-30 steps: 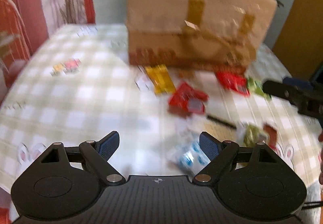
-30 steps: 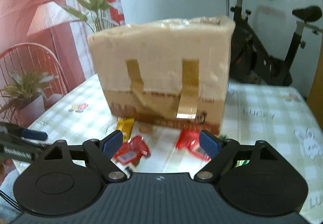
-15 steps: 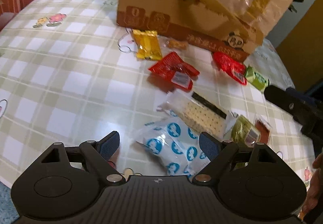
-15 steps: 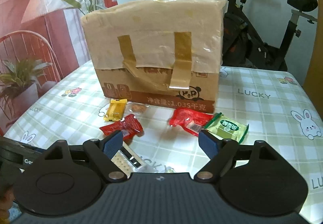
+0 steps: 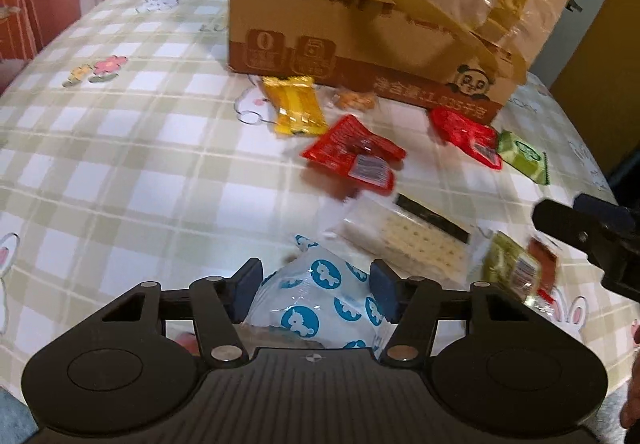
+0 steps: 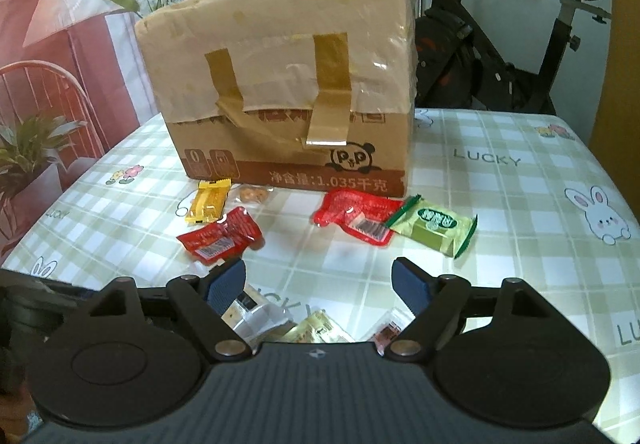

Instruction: Organize snacks

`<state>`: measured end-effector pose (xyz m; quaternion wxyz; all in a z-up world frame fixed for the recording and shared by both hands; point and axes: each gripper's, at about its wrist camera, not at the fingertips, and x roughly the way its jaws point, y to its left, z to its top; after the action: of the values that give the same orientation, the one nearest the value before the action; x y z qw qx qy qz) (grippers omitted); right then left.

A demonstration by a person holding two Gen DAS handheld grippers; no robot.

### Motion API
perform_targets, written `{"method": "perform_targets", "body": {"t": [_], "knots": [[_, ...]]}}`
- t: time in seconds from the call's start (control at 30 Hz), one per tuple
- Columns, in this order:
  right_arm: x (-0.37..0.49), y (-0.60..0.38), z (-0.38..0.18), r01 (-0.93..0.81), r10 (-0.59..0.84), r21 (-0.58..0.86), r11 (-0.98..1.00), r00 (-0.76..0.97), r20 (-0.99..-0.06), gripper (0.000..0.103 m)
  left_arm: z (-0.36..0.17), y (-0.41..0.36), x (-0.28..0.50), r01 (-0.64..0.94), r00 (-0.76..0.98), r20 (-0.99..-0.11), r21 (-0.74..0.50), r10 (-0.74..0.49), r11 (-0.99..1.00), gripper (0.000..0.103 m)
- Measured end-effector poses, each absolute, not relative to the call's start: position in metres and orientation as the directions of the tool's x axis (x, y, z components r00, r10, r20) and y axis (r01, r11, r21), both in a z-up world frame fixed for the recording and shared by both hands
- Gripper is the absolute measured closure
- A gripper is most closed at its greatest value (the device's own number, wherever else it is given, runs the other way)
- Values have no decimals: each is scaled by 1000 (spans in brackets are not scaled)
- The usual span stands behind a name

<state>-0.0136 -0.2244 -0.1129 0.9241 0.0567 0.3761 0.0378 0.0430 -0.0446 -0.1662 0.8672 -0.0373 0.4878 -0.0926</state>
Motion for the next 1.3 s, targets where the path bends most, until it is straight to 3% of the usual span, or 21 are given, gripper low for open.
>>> {"method": "perform_targets", "body": {"t": [0.47, 0.6, 0.83, 1.13, 1.3], "knots": [[-17, -212, -127, -39, 122, 131, 991, 684, -719, 21, -168, -14, 63, 105, 523, -831, -157, -189, 982, 40], [-18, -209, -131, -44, 127, 132, 990, 671, -730, 21, -162, -6, 64, 69, 512, -834, -200, -207, 977, 40], [-17, -206, -134, -50, 135, 136, 989, 666, -734, 22, -154, -2, 48, -16, 478, -849, -265, -225, 964, 27], [-13, -187, -139, -140, 152, 79, 987, 649, -746, 22, -164, 12, 41, -131, 403, -858, -399, -319, 908, 27], [-10, -177, -140, -184, 161, 53, 982, 647, -746, 22, -170, 10, 59, -176, 451, -856, -362, -252, 915, 28]]}}
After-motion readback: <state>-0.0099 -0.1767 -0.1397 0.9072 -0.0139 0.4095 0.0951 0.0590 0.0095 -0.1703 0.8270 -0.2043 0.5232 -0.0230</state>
